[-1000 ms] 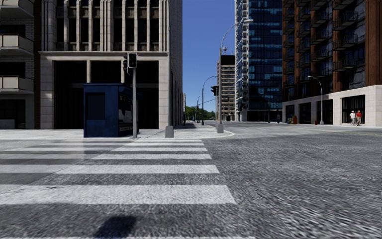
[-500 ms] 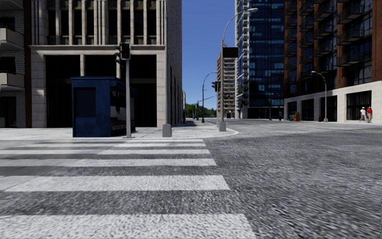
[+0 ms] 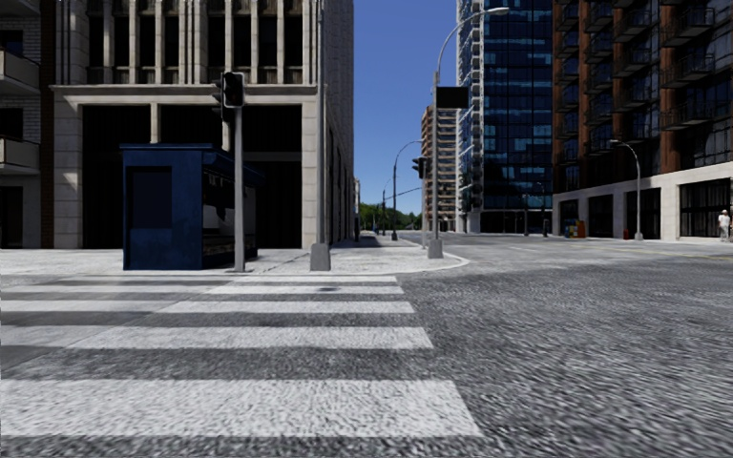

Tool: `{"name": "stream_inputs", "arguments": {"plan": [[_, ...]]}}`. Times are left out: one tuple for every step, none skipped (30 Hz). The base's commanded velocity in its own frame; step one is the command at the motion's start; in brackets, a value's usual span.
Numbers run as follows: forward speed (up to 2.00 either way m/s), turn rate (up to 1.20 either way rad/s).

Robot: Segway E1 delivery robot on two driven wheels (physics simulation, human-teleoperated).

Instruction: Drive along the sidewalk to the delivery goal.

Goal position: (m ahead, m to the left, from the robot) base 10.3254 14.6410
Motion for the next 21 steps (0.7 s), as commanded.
{"name": "stream_inputs", "arguments": {"plan": [[1.35, 0.19], [1.36, 0.05], [1.36, 0.05], [1.37, 0.00], [1.56, 0.00], [1.83, 0.00], [1.83, 0.00], [1.91, 0.00], [1.93, 0.00], [1.93, 0.00], [1.93, 0.00], [1.93, 0.00], [1.93, 0.00], [1.93, 0.00], [1.93, 0.00], [1.93, 0.00], [1.93, 0.00], [1.94, 0.00], [1.94, 0.00], [1.94, 0.00], [1.94, 0.00]]}}
